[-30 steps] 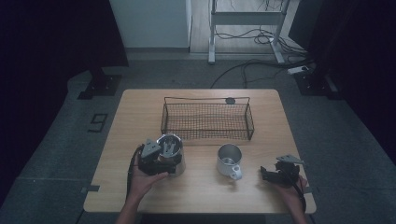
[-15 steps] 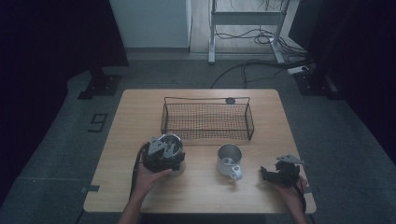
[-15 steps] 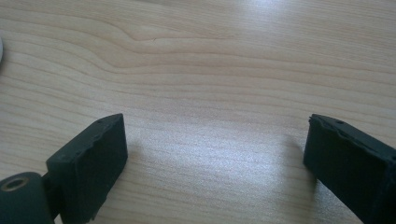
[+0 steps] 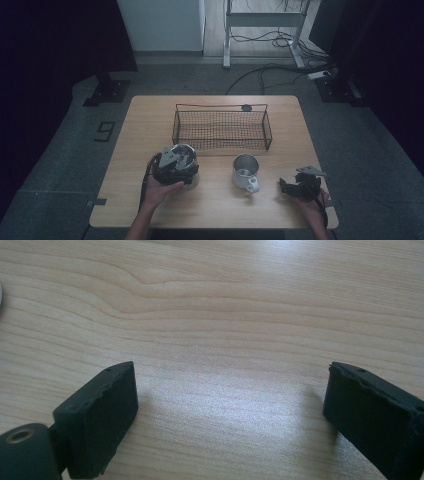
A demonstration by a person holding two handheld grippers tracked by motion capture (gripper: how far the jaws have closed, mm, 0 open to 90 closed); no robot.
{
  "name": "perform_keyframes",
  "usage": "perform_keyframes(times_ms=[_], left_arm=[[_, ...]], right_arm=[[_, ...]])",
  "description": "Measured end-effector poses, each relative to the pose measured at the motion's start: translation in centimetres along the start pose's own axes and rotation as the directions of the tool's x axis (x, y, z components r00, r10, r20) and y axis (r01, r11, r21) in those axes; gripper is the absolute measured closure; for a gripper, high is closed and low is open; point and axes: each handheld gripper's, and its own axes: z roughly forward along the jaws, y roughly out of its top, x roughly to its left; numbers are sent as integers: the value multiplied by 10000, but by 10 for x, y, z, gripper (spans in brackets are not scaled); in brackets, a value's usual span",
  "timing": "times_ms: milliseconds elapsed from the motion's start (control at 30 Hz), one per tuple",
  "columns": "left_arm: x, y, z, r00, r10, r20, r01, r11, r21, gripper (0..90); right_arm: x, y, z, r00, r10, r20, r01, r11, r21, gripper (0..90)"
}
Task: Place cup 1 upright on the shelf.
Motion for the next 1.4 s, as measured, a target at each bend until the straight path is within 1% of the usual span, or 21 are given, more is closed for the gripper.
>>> perform_keyframes(times_ms=[100, 200, 267, 333, 467, 567, 600, 667, 800, 967, 1033, 1067, 1233, 1400], left_arm=[[0, 0, 0, 10000, 25, 2, -25, 10000, 10, 35], [-1, 3, 0, 9997, 218, -89, -217, 9997, 82, 35], [-3, 6, -3, 9996, 271, -123, -271, 9996, -18, 35], [-4, 10, -8, 9997, 248, -35, -248, 9995, -175, 35], [-6, 16, -14, 9997, 247, 0, -247, 9995, -172, 35], [-7, 23, -18, 9997, 235, -77, -236, 9996, -134, 36], [-7, 27, -22, 9995, 278, -157, -281, 9994, -204, 36], [-7, 30, -24, 9995, 269, -181, -273, 9992, -275, 35], [-6, 38, -29, 9998, 165, -122, -171, 9987, -474, 36], [-4, 45, -30, 9998, 108, -182, -118, 9985, -536, 36], [-2, 48, -30, 9999, 25, -142, -34, 9981, -616, 36], [-1, 50, -29, 10000, 11, -60, -15, 9981, -618, 36], [0, 53, -26, 9999, 69, -83, -74, 9983, -579, 36], [-1, 55, -23, 9999, 99, -18, -100, 9983, -570, 36]], right_arm=[[0, 0, 0, 10000, 46, 28, -46, 10000, -35, 79], [0, 0, 0, 10000, 53, 35, -53, 10000, -39, 80], [0, 0, 0, 10000, 53, 35, -53, 10000, -37, 80], [0, 0, 0, 10000, 51, 36, -51, 10000, -43, 81], [0, 0, 0, 10000, 55, 34, -55, 10000, -43, 81], [0, 0, 0, 10000, 56, 32, -56, 10000, -42, 81], [0, 0, 0, 10000, 54, 32, -53, 10000, -44, 81], [0, 0, 0, 10000, 54, 31, -54, 10000, -43, 81], [0, 0, 0, 10000, 55, 32, -55, 10000, -41, 81], [0, 0, 0, 10000, 55, 33, -54, 10000, -40, 81], [0, 0, 0, 10000, 55, 34, -55, 10000, -41, 81], [0, 0, 0, 10000, 53, 34, -53, 10000, -40, 81], [0, 0, 0, 10000, 53, 35, -53, 10000, -42, 81], [0, 0, 0, 10000, 56, 39, -56, 10000, -46, 83]])
